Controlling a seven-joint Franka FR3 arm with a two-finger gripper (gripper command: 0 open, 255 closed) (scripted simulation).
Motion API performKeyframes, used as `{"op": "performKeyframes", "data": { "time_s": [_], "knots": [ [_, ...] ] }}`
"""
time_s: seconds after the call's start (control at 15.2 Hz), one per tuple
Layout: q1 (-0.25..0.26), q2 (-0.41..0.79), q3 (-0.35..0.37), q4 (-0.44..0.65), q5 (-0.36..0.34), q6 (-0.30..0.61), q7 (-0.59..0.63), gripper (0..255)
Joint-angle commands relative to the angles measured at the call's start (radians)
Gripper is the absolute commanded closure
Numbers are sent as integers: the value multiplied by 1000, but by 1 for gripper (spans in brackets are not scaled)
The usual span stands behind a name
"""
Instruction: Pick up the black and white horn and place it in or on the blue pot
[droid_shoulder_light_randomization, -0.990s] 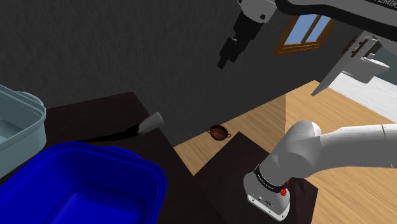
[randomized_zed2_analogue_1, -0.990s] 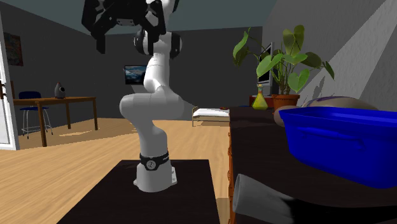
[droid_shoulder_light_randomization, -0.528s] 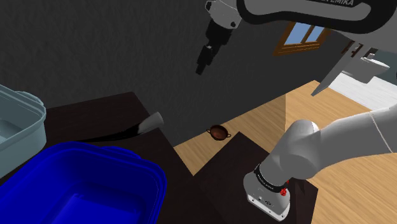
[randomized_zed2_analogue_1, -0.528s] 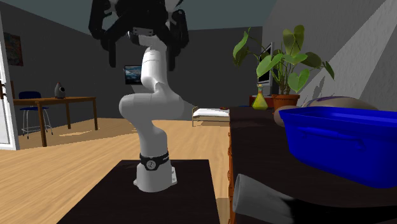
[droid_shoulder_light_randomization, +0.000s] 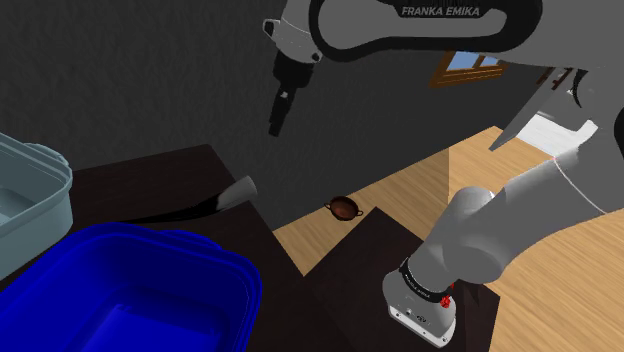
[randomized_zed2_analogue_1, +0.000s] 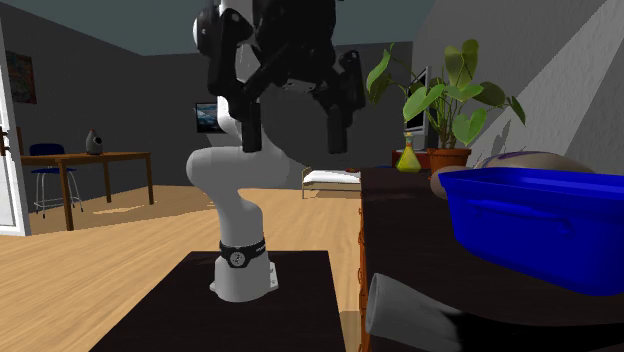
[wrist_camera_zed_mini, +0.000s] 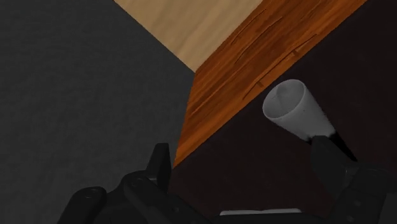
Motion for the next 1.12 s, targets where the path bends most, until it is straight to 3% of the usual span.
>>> {"op": "performKeyframes", "data": {
  "time_s": [0.0,1.06],
  "knots": [
    [20,69,19,30,-6,31,-35,0],
    [173,487,168,249,-119,146,-269,0]
  ]
}}
